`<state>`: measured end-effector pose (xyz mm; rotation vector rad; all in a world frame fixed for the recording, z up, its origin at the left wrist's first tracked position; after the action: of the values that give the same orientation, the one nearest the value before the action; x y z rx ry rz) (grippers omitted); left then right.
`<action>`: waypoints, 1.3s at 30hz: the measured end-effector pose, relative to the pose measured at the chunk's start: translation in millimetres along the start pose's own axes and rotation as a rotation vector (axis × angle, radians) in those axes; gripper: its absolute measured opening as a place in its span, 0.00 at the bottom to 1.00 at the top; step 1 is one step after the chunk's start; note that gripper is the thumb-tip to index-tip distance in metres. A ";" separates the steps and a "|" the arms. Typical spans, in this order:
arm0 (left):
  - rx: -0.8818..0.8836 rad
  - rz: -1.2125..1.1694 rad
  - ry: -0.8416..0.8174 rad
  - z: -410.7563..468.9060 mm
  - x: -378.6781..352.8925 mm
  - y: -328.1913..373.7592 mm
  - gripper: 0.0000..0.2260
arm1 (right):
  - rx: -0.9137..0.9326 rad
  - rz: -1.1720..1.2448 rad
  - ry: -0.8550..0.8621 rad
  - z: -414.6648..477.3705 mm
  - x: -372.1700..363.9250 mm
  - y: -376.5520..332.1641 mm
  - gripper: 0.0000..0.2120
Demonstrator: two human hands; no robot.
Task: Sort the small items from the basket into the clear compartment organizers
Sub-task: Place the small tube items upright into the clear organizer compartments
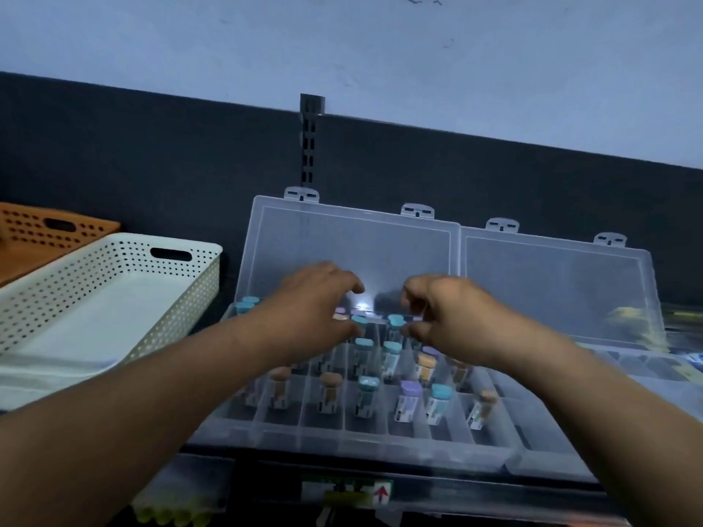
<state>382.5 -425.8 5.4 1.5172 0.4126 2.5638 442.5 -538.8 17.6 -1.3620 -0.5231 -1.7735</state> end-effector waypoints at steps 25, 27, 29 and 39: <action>0.402 0.289 -0.051 -125.4 143.1 -303.7 0.37 | 0.434 -0.123 -0.371 122.4 -146.4 -302.5 0.37; 0.400 0.288 -0.087 -128.0 139.2 -308.7 0.37 | 0.430 -0.212 -0.447 123.4 -160.0 -302.9 0.39; 0.393 0.266 -0.120 -130.5 135.2 -309.6 0.36 | 0.408 -0.304 -0.523 122.9 -173.4 -300.0 0.39; 0.376 0.207 -0.143 -132.6 132.6 -305.8 0.35 | 0.346 -0.197 -0.662 98.6 -188.8 -312.0 0.32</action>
<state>195.0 -122.8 -35.7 1.9478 0.7949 2.6131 265.3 -219.3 -78.9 -1.6668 -1.2925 -1.2572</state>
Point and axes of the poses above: each hand's wrist, its own z-axis towards the middle knuckle, its own x-axis out of the back of the hand, y = z × x, the point moved 10 cm from there along z, towards the middle knuckle, and after that the axes turned 12 degrees about y, right-handed, at the moved point
